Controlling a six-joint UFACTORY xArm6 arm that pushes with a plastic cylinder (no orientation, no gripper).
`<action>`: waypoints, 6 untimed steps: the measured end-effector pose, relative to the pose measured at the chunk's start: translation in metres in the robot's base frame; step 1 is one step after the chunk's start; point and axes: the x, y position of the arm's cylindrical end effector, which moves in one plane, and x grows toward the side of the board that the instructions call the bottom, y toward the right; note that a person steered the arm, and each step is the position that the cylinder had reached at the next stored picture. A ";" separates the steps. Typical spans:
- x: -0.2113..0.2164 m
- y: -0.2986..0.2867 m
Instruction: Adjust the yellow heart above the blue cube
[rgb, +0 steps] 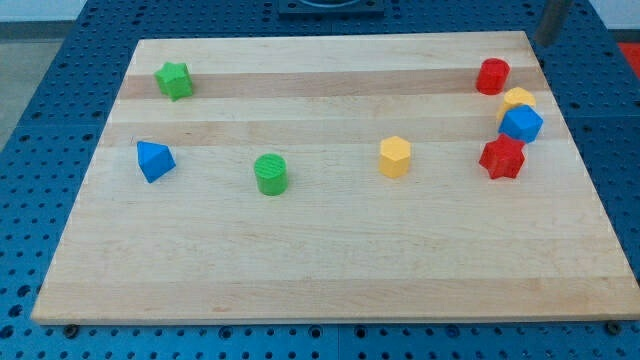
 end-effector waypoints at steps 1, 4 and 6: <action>0.093 0.024; 0.123 0.017; 0.123 -0.021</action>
